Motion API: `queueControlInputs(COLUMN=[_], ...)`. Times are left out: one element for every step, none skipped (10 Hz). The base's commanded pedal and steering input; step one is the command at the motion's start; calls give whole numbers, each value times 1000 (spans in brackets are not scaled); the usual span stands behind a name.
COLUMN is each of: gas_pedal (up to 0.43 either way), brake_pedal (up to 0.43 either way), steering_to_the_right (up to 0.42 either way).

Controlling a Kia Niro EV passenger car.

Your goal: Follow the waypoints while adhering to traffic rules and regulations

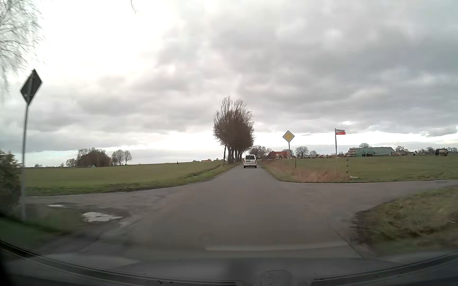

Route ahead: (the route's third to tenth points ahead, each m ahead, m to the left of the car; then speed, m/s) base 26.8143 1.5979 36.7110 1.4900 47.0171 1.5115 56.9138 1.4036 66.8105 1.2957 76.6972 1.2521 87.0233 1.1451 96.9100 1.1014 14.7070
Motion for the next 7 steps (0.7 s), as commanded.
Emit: queueControlInputs(gas_pedal=[240,240,240,240,240,228,228], brake_pedal=[0,0,0,0,0,0,0], steering_to_the_right=[3,3,3,3,3,3,3])
